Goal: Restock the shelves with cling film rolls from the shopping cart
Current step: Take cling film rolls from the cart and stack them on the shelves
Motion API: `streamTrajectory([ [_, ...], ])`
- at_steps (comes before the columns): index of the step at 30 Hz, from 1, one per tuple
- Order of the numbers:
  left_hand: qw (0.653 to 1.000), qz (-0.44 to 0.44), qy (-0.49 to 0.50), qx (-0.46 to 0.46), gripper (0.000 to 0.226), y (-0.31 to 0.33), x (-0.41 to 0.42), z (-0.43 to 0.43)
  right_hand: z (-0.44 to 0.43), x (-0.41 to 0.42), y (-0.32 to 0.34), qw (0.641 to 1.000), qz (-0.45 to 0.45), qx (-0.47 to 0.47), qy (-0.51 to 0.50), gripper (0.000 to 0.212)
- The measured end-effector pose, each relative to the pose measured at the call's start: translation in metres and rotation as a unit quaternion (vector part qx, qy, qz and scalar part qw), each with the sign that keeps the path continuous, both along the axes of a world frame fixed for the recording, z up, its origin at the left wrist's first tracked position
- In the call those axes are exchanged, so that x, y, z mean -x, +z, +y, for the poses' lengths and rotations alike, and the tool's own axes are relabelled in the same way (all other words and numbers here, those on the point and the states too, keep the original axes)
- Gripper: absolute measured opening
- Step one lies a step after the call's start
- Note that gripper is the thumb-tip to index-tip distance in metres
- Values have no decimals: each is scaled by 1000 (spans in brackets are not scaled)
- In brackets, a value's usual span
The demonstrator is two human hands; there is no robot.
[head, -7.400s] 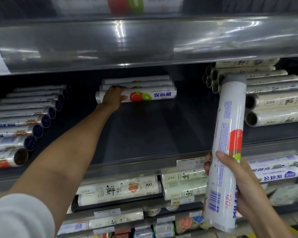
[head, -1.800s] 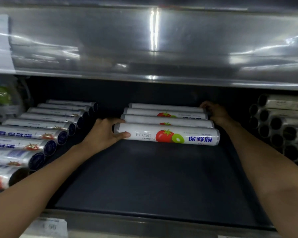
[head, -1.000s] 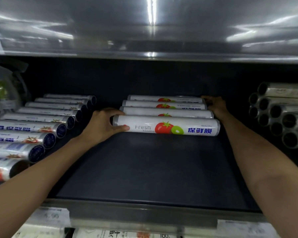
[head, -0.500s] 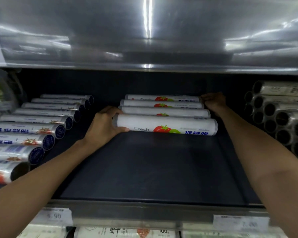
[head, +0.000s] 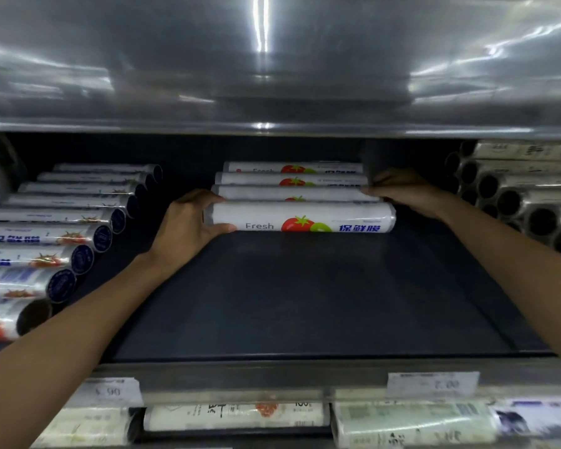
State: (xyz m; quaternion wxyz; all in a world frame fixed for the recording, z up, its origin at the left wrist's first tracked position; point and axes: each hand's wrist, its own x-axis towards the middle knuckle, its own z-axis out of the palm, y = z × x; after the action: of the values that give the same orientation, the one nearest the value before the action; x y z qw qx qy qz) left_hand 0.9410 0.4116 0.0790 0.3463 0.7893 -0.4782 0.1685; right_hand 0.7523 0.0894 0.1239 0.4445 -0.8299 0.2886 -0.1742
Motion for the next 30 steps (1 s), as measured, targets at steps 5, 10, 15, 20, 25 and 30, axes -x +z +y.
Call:
streamTrajectory([
  [5, 1000, 7, -8, -5, 48, 1, 2, 2, -2, 7, -6, 1000, -17, -10, -14, 41],
  [10, 1000, -5, -16, -13, 47, 3, 2, 5, -8, 4, -8, 999, -29, 17, -26, 34],
  [15, 999, -13, -26, -12, 46, 2, 3, 7, -4, 3, -10, 998, -31, 34, -43, 17],
  [20, 1000, -16, -23, -11, 46, 0, 1, 5, -6, 6, -14, 997, -50, 34, -39, 25],
  [25, 999, -15, -40, -22, 46, -2, -1, 1, -1, 6, -14, 997, -58, 12, -41, 27],
  [30, 999, 12, -34, -26, 53, 3, -1, -1, 6, 7, -9, 995, 3, 76, -69, 35],
])
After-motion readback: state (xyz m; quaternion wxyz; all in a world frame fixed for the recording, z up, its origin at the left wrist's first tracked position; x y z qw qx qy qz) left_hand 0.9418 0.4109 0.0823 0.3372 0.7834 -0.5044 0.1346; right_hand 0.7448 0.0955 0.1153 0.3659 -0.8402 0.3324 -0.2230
